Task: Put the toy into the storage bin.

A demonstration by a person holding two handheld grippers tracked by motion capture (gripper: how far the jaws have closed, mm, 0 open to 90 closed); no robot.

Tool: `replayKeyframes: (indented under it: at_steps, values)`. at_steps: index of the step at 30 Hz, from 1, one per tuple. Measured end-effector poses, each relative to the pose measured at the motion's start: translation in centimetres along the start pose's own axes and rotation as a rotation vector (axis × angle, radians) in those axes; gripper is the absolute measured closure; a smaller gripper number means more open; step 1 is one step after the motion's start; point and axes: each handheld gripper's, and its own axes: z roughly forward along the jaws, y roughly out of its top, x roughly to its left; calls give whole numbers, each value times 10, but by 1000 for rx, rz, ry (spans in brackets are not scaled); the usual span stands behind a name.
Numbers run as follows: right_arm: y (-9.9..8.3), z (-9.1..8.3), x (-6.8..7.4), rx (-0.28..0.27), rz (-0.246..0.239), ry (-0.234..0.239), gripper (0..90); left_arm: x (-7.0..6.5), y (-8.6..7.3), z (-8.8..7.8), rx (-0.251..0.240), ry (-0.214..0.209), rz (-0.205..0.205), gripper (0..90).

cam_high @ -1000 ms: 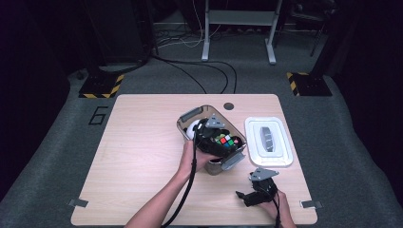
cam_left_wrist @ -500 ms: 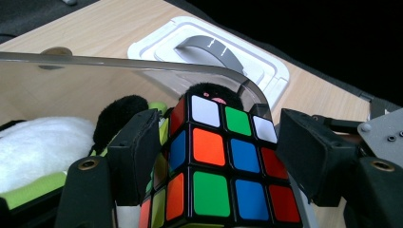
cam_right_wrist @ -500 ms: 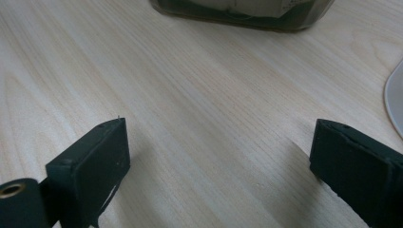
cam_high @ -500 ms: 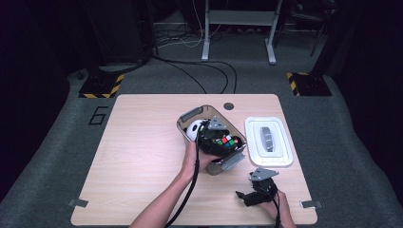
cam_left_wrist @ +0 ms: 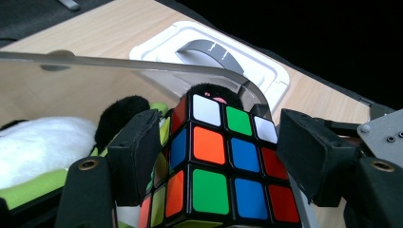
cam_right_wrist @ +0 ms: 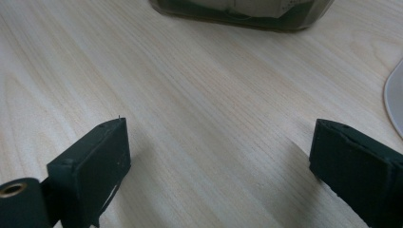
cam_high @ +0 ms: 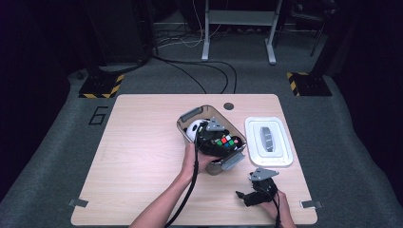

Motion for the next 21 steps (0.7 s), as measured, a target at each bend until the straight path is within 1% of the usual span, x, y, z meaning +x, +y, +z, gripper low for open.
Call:
replayKeyframes:
  at_steps: [2, 5, 7, 9, 11, 14, 16, 19, 21]
  values:
    - [0, 0, 0, 0, 0, 0, 58, 0, 1, -5, -9, 7, -3, 248]
    - [0, 0, 0, 0, 1, 0, 59, 2, 0, -15, -26, 26, -10, 204]
    - [0, 0, 0, -1, 0, -1, 60, 5, -2, -23, -34, 42, -13, 190]
    - [0, 0, 0, 0, 0, -1, 62, 10, -6, -32, -32, 57, -22, 177]
    - [0, 0, -1, -3, 3, -7, 69, 15, -12, -40, -40, 67, -50, 172]
    - [0, 0, 0, -3, 10, -13, 70, 23, -22, -51, -34, 90, -63, 161]
    - [0, 0, -1, -3, 10, -14, 70, 30, -29, -59, -42, 106, -77, 157]
    - [0, 0, -1, -4, 11, -15, 69, 39, -41, -70, -56, 125, -110, 152]
    - [0, 0, 0, -3, 12, -16, 69, 46, -48, -77, -55, 141, -117, 151]
